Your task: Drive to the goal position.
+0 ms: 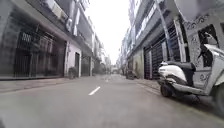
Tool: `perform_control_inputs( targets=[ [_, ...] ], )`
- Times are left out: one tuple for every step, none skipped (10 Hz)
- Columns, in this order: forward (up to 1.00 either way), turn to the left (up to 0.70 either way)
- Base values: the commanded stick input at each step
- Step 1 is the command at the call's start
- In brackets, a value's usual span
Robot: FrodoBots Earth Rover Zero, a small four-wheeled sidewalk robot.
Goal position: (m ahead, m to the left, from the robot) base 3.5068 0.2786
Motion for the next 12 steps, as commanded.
perform_control_inputs(
  targets=[
    [0.5,0.0],
    [0.5,0.0],
    [0.5,0.0],
    [0.5,0.0],
    [0.5,0.0],
    [0.5,0.0],
    [0.5,0.0],
    [0.5,0.0],
    [0.5,0.0],
    [0.5,0.0],
    [0.5,0.0],
    [0.5,0.0]
  ],
)
